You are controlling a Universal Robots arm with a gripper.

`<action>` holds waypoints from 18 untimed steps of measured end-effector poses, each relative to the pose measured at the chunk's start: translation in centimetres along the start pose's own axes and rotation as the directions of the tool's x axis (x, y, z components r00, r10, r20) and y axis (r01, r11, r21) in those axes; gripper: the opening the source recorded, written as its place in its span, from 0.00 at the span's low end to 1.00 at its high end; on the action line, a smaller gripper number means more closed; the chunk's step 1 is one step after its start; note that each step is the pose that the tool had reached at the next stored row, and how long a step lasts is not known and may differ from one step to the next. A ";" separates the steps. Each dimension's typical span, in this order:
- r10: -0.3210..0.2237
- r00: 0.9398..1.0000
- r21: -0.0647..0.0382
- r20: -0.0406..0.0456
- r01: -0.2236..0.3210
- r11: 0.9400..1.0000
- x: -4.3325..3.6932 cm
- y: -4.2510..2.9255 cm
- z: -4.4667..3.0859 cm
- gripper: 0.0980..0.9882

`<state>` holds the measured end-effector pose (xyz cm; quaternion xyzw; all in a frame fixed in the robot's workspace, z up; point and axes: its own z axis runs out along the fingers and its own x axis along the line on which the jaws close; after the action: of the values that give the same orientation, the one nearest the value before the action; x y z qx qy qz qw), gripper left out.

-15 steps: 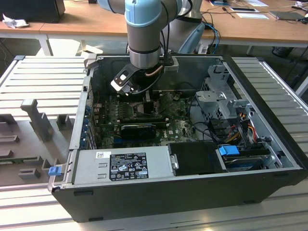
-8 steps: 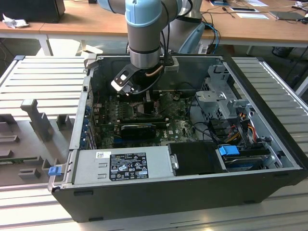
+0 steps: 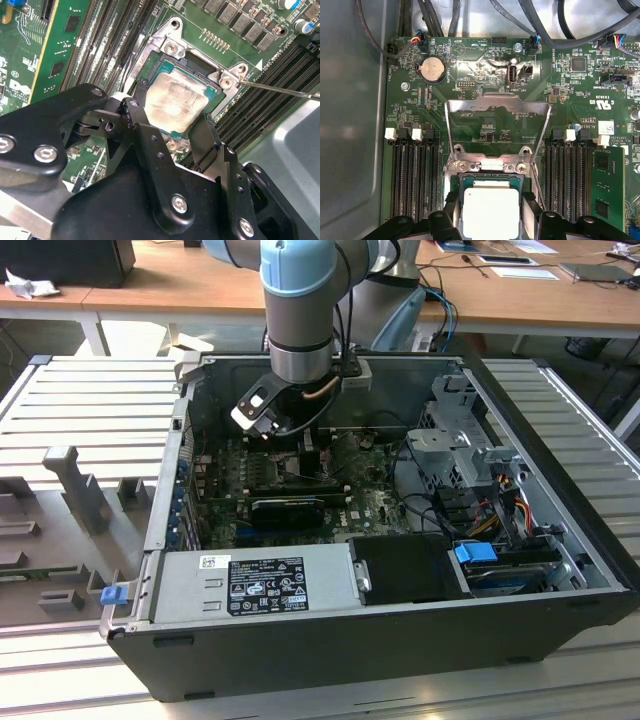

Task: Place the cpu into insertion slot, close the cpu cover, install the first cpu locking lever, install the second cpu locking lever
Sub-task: 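Place the cpu into insertion slot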

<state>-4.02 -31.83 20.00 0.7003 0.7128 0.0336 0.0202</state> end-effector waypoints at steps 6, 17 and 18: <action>0.000 1.000 0.000 0.000 0.000 1.000 0.01 0.04 -0.55 0.57; 0.000 1.000 0.008 -0.001 0.000 1.000 0.03 0.13 -1.29 0.01; 0.000 1.000 0.008 0.000 0.000 1.000 0.03 0.14 -1.34 0.01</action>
<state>-3.99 -31.83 21.34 0.7004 0.7129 0.0308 0.0172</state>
